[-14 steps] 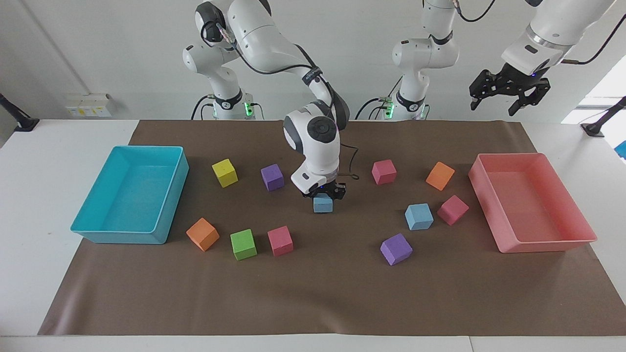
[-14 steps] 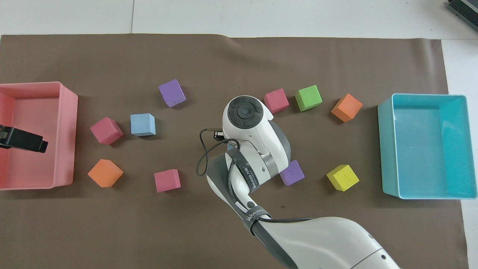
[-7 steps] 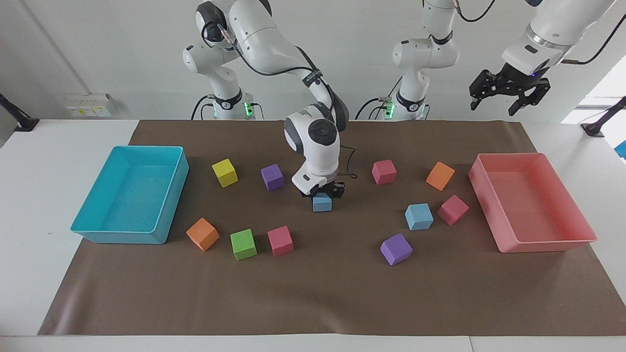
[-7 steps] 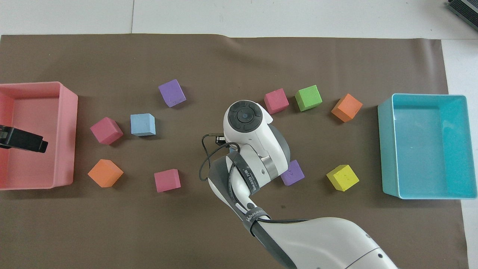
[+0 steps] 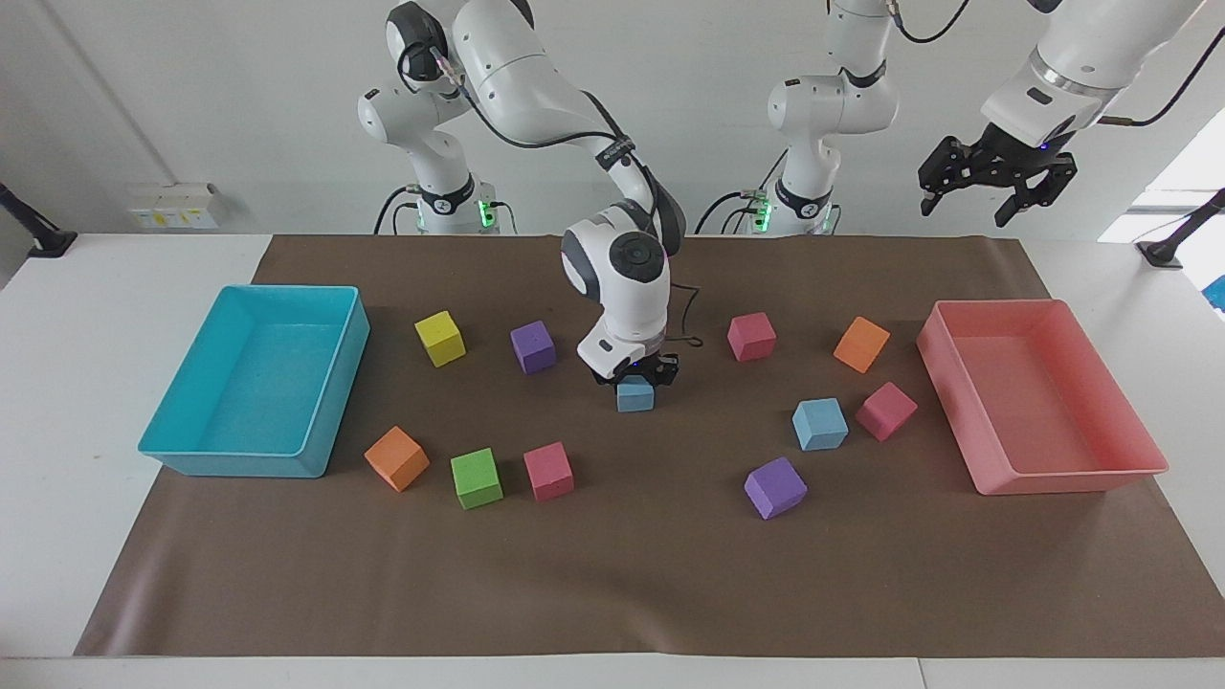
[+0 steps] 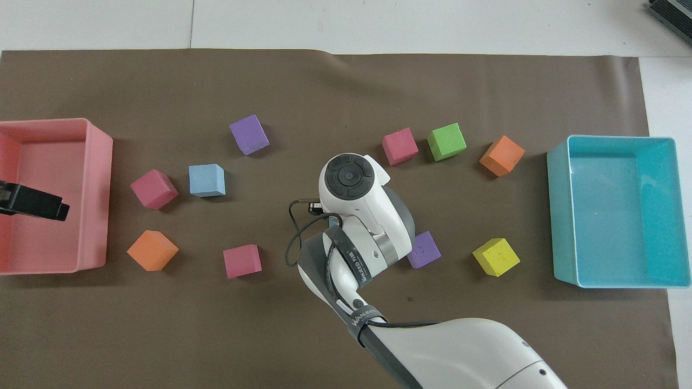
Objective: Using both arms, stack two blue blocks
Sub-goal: 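Carry the light blue cube to the table center with the right gripper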
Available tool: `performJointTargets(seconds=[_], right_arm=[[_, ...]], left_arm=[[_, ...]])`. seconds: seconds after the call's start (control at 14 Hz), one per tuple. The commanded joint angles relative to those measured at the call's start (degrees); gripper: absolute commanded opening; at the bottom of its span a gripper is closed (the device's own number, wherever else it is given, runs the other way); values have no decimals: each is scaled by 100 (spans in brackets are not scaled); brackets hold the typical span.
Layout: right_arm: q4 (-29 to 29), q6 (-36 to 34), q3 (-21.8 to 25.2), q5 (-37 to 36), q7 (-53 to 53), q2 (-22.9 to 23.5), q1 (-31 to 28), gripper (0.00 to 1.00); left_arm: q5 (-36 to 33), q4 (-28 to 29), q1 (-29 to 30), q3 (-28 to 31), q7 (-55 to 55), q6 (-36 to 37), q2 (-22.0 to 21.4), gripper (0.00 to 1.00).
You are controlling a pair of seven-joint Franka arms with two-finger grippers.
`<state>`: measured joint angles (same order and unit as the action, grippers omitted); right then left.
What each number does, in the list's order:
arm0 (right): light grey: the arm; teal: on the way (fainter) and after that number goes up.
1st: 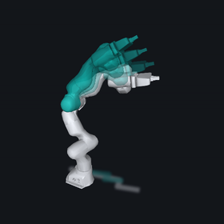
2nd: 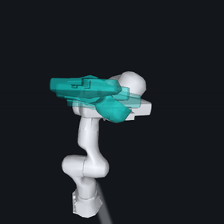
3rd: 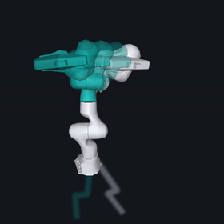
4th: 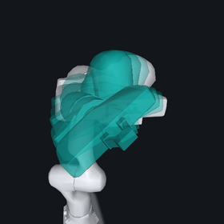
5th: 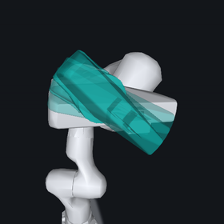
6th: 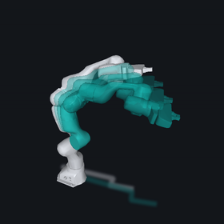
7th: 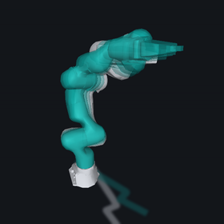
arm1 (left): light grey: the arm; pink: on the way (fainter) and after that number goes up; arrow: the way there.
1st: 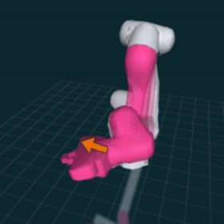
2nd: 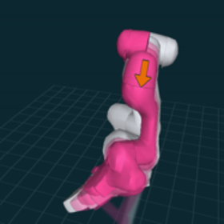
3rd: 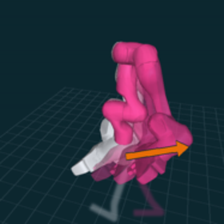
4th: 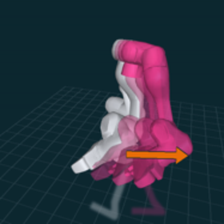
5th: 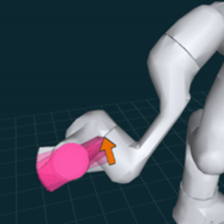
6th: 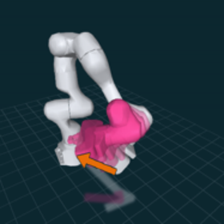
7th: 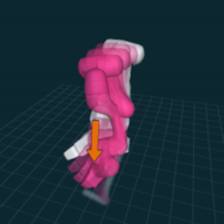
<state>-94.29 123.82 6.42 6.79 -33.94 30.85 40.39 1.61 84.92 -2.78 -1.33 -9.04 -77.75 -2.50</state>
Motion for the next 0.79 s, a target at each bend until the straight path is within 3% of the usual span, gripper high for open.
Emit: performJointTargets(seconds=[0.0, 0.5, 0.57, 0.64, 0.72], right_arm=[[-160, 142, -18, 15, 1, -97, -31, 0], [-160, 142, -18, 24, -236, -97, -31, 0], [-160, 151, -18, 15, -245, -97, -31, 34], [-160, 160, -18, 15, -245, -97, -31, 94], [-160, 160, -18, 7, -236, -97, -31, 100]], left_arm=[[32, 201, -56, 46, -45, -38, -172, 100], [32, 288, -56, 37, -71, -73, -224, 100], [32, 332, -56, 37, -80, -91, -259, 100], [32, 376, -65, 37, -89, -117, -277, 100], [32, 394, -65, 37, -106, -135, -286, 100]])
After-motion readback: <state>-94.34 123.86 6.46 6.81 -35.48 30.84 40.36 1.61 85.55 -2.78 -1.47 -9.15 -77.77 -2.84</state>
